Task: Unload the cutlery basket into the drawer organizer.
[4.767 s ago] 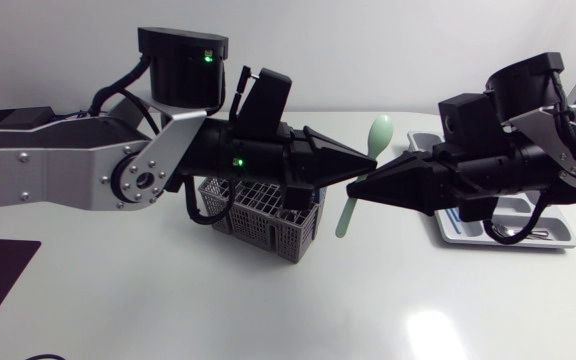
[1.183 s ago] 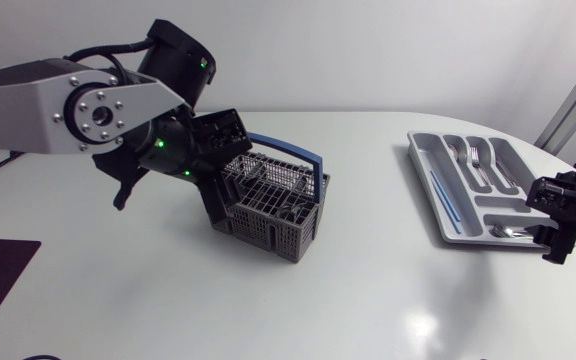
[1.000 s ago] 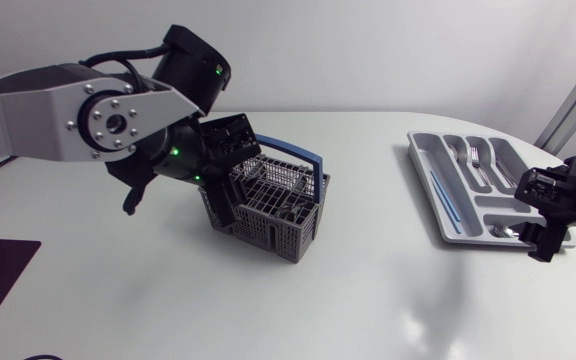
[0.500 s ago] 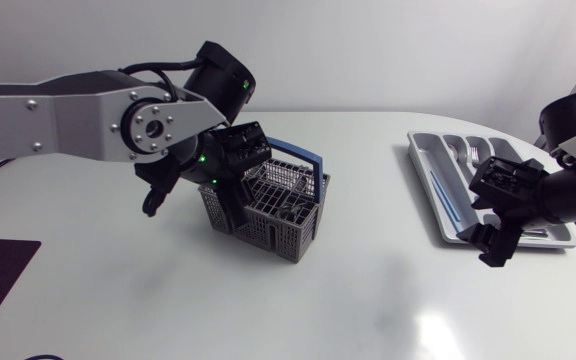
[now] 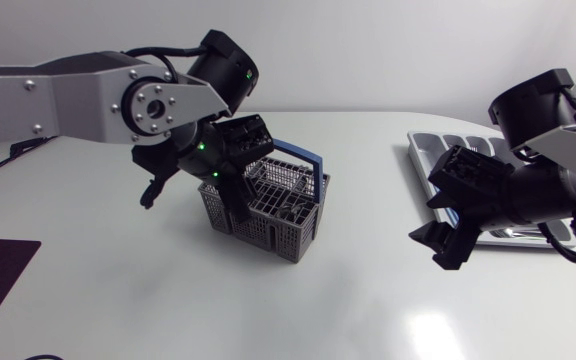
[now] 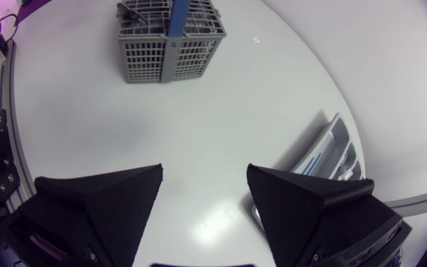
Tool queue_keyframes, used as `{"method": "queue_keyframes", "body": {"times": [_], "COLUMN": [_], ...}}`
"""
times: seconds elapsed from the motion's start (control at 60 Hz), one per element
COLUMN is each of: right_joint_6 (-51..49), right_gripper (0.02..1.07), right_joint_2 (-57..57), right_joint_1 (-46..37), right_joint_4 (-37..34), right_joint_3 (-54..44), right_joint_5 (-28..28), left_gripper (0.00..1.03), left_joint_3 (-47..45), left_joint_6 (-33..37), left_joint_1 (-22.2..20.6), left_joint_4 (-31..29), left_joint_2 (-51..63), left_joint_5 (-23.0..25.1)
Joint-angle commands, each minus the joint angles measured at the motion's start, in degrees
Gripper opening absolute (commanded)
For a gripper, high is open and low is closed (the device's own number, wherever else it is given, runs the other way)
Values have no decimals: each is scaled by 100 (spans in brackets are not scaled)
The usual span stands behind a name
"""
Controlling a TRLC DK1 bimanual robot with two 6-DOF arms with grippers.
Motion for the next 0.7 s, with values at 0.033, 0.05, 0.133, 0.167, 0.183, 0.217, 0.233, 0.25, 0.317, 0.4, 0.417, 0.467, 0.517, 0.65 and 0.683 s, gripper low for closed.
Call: {"method": "queue_keyframes", "body": {"times": [0.033,0.05,0.133,0.167,0.183,0.217,0.233,0.25,0.317,0.4,0.417,0.467,0.517,0.65,0.683], "right_joint_6": [579,623,851,913,965,1044,1080,1123,1255,1422,1475,1563,1651,1730,1730], "right_gripper": [85,85,85,85,85,85,85,85,85,85,85,85,85,85,85], "right_joint_2": [-68,-68,-68,-68,-68,-59,-51,-42,-24,20,28,64,108,222,266], "right_joint_1": [391,426,602,664,707,787,822,857,1015,1200,1244,1358,1498,1639,1657], "right_joint_4": [-189,-198,-268,-268,-277,-277,-277,-277,-277,-259,-233,-207,-180,-119,-101], "right_joint_3": [189,198,269,277,277,286,295,304,339,365,365,392,427,523,550], "right_joint_5": [33,24,-19,-46,-55,-55,-55,-55,-72,-81,-81,-81,-55,-55,-55], "left_gripper": [55,55,55,55,55,55,55,55,55,55,55,55,55,45,42], "left_joint_3": [387,414,537,554,563,581,581,590,616,660,669,686,686,678,686], "left_joint_6": [-187,-195,-248,-248,-248,-257,-257,-257,-257,-257,-257,-257,-257,-257,-257], "left_joint_1": [173,173,243,252,252,269,278,287,313,357,366,384,401,392,392], "left_joint_4": [-225,-252,-331,-339,-339,-339,-339,-339,-357,-357,-357,-366,-366,-366,-357], "left_joint_2": [133,142,186,212,221,265,273,291,353,397,414,432,484,546,572], "left_joint_5": [287,305,357,357,357,357,357,357,357,331,322,305,287,261,261]}}
